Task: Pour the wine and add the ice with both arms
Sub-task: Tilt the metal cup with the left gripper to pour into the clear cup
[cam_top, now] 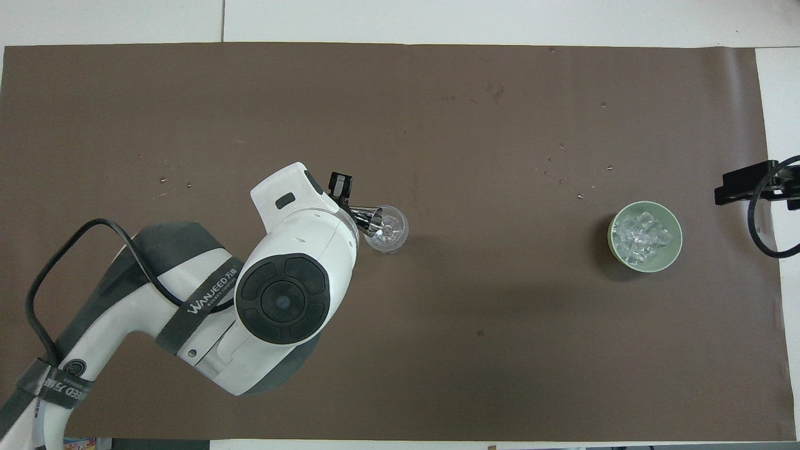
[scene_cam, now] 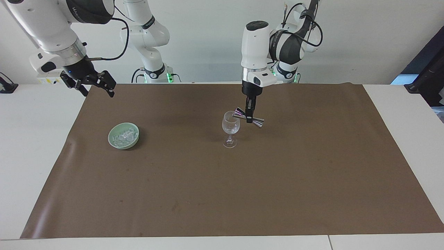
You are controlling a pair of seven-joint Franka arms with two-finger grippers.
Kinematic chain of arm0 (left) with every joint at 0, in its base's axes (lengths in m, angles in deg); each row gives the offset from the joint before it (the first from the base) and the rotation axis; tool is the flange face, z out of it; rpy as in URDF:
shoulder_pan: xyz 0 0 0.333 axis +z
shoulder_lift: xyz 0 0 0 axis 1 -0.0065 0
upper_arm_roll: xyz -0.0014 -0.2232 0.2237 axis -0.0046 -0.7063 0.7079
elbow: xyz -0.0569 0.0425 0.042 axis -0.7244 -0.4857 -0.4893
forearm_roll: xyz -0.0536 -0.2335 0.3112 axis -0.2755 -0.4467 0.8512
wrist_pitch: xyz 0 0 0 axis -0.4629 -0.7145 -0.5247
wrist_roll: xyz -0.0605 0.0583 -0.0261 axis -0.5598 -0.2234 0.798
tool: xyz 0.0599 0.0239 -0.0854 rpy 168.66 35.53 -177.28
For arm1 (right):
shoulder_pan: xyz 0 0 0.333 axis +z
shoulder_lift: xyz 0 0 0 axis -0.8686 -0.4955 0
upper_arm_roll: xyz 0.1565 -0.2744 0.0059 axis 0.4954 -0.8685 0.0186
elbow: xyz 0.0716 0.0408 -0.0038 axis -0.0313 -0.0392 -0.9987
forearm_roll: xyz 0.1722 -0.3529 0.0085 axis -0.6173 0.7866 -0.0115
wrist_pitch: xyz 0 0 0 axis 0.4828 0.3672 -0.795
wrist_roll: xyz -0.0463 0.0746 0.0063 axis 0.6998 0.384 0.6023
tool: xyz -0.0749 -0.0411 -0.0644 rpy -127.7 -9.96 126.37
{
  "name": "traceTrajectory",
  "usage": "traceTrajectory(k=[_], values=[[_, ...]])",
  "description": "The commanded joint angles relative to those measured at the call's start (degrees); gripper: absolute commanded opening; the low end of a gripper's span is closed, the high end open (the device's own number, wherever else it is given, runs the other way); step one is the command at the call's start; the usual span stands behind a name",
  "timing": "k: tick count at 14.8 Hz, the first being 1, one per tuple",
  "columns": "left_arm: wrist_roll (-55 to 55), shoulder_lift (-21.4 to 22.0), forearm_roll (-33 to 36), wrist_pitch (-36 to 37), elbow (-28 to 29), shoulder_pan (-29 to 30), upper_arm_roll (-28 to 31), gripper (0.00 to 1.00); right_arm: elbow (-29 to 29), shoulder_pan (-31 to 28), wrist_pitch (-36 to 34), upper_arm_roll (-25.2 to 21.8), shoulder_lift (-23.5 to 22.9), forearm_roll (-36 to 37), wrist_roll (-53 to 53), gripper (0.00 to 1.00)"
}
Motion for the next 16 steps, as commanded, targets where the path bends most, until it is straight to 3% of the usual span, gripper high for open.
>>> traceTrajectory(k=[1,8,16], values=[[1.6,-1.5,2.8,4.0,-3.7,-1.4,0.6,0.00,-0.9,-0.7,0.4,0.3,0.8,-0.8,0.9,1.00],[1.9,-1.4,10.0,6.7,-4.0,-2.5,0.4,0.00,-0.9,-0.7,0.4,0.3,0.8,-0.8,0.9,1.00],[3.3,-1.3,12.0,6.8,-4.0,-3.8,0.2,0.00,-0.9,-0.7,0.4,0.3,0.8,-0.8,0.9,1.00]])
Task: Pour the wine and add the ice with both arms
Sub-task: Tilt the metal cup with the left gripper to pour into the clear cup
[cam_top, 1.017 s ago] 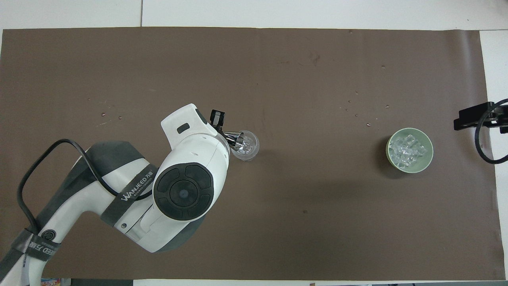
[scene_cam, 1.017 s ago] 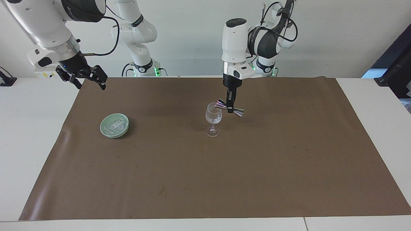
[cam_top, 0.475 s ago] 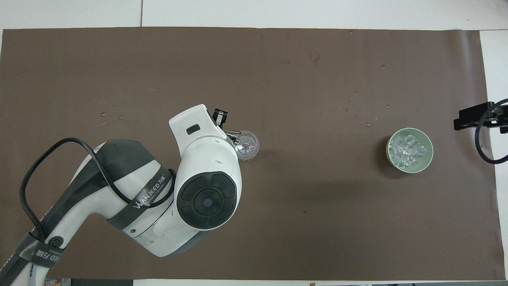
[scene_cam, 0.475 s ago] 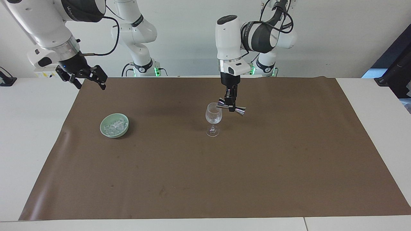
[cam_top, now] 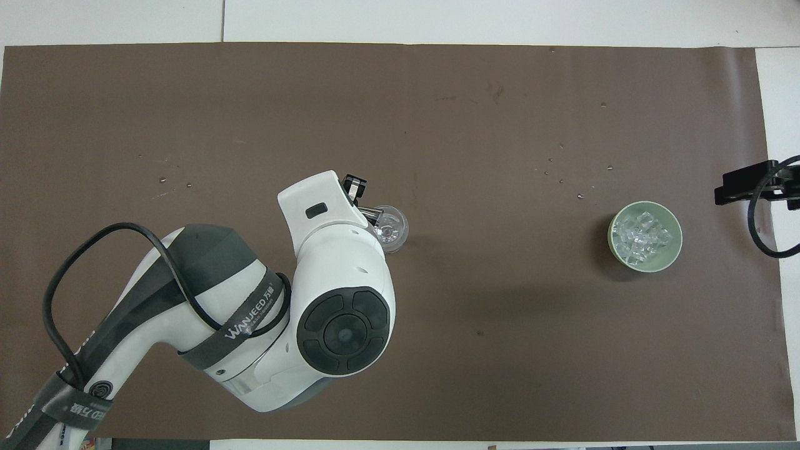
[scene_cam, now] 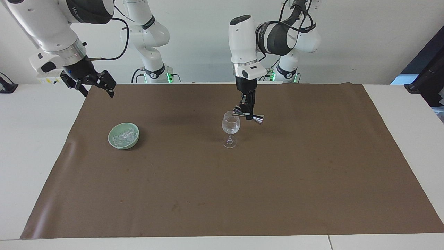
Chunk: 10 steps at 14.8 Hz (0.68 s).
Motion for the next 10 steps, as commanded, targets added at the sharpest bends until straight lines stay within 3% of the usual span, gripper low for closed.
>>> traceTrajectory(k=[1,8,10], values=[[2.9,-0.6,1.6,2.3,-1.5,-0.9,0.0,0.00,-0.9,-0.7,0.4,0.3,0.8,-0.8,0.9,1.00],[5.0,-0.5,-7.1,1.8,-1.9,0.4,0.6,0.00,-0.9,-0.7,0.4,0.3,0.8,-0.9,0.9,1.00],[2.5,0.1,-13.1,1.6,-1.9,4.4,0.4,0.00,-0.9,-0.8,0.7,0.3,0.8,-0.8,0.8,1.00]])
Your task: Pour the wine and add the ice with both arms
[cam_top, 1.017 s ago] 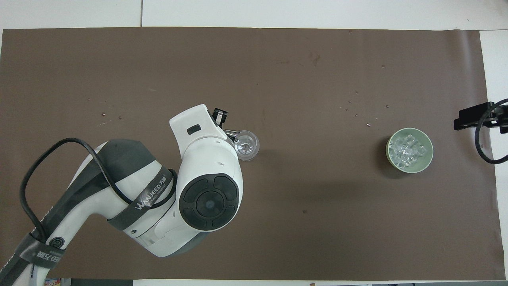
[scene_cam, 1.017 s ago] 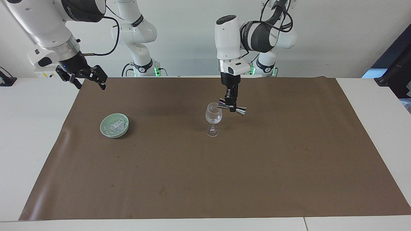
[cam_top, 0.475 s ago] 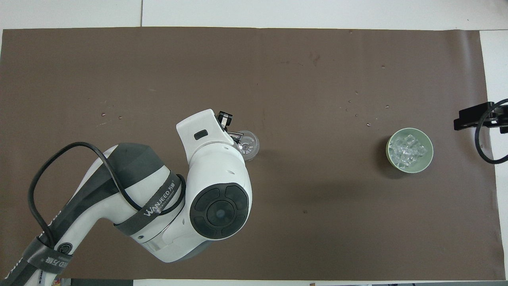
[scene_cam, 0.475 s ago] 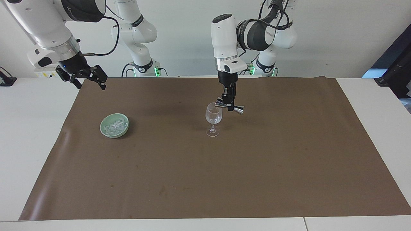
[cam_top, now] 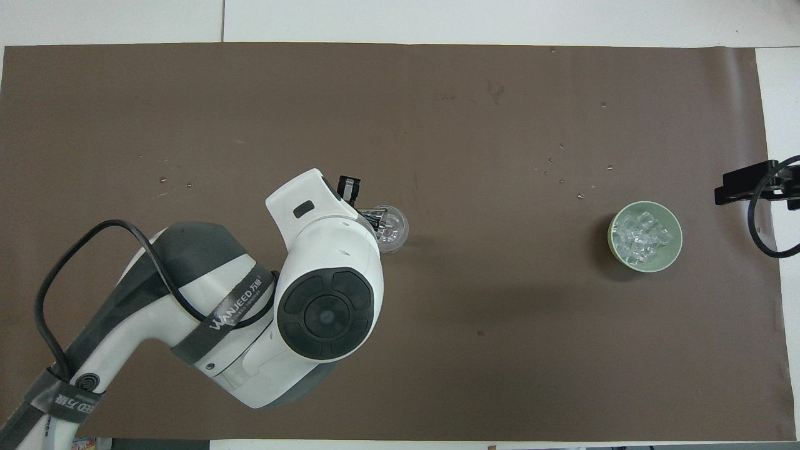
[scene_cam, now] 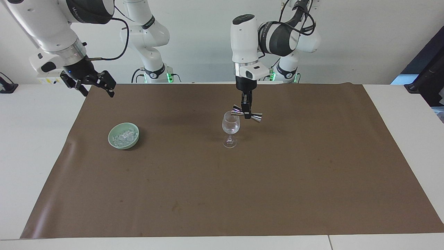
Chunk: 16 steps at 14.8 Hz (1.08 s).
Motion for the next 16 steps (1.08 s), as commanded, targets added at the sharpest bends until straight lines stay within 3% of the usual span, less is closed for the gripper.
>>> traceTrajectory(k=[1,8,12,16], values=[[-6.2,0.4,-8.9,0.9,-1.2,4.3,0.2,0.00,-0.9,-0.9,0.8,0.3,0.8,-0.8,0.7,1.00],[-33.4,1.7,-40.1,0.6,0.9,22.3,0.3,0.00,-3.8,-0.6,4.3,0.3,1.8,-0.8,5.5,1.00],[-42.9,1.6,-50.8,1.1,2.5,32.7,0.3,0.00,-10.2,-0.7,9.4,0.3,2.9,-0.8,12.7,1.00],[-54.1,0.0,-61.2,3.2,5.7,44.7,0.3,0.00,-14.6,-0.6,15.9,0.3,0.4,-0.8,25.8,1.00]])
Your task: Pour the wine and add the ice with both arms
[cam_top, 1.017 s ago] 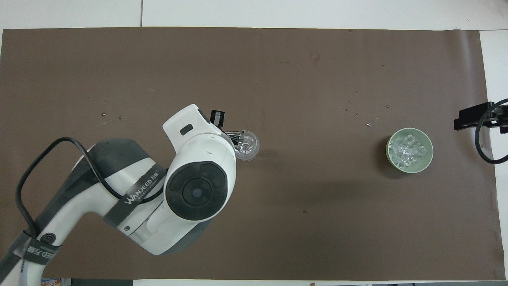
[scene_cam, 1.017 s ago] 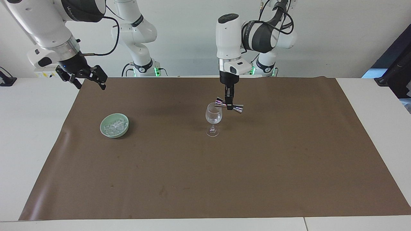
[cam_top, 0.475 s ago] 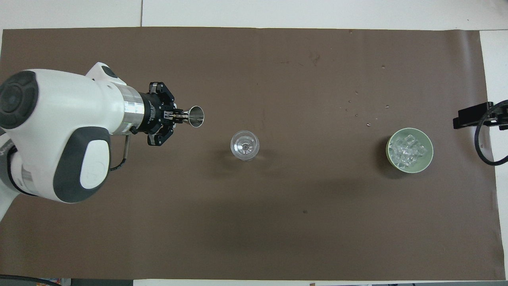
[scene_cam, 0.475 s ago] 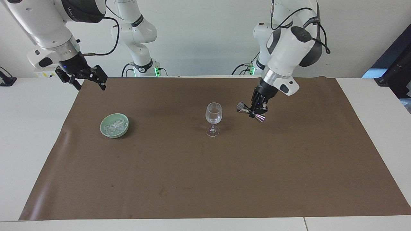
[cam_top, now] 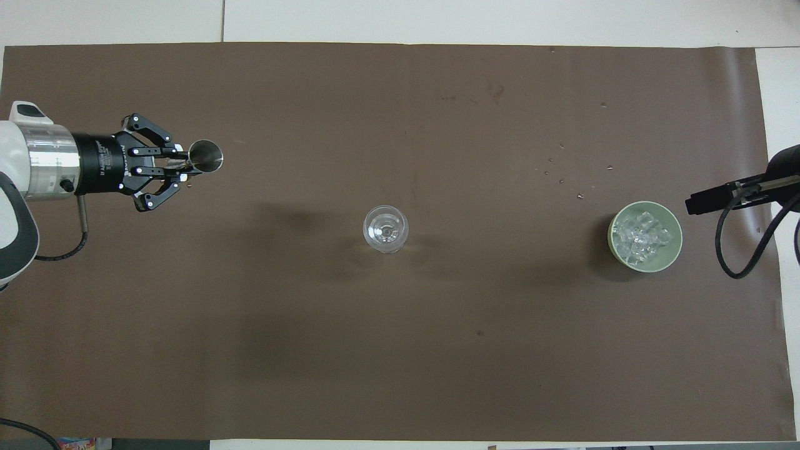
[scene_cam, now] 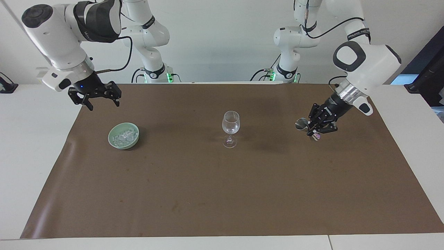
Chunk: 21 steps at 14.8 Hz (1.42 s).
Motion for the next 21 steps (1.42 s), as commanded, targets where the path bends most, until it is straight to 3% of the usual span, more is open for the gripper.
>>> traceTrajectory(k=[1,8,10,12,14,16,19,21], values=[[-6.1,-1.6,-6.7,4.2,1.1,8.4,-0.7,0.00,-5.1,-0.6,5.9,0.3,-0.5,-0.8,10.1,1.00],[-16.5,-10.8,-22.6,4.9,1.6,18.3,-0.8,0.00,-16.5,-1.0,20.4,0.3,-2.4,-0.8,20.3,1.00],[-20.8,-10.4,-29.8,4.6,5.5,18.7,-0.7,0.00,-18.8,-1.2,23.3,0.3,-3.1,-0.8,21.1,1.00],[-22.9,-10.9,-32.7,4.7,6.3,20.3,-0.7,0.00,-19.8,-2.3,26.0,0.3,-4.3,-0.8,26.3,1.00],[-27.2,-10.0,-43.1,4.0,9.9,21.7,-0.7,0.00,-21.5,-2.4,26.5,0.3,-4.2,-0.8,29.1,1.00],[-28.6,-10.1,-45.5,3.9,10.5,21.8,-0.7,0.00,-23.2,-3.4,27.7,0.3,-3.7,-0.9,30.9,1.00],[-30.6,-10.7,-48.9,3.7,12.6,22.4,-0.7,0.00,-24.3,-3.2,29.4,0.3,-4.4,-0.9,30.9,0.92],[-36.4,-11.8,-55.0,3.7,14.9,22.8,-0.7,0.00,-24.3,-2.7,30.9,0.4,-5.3,-0.9,30.4,0.83]])
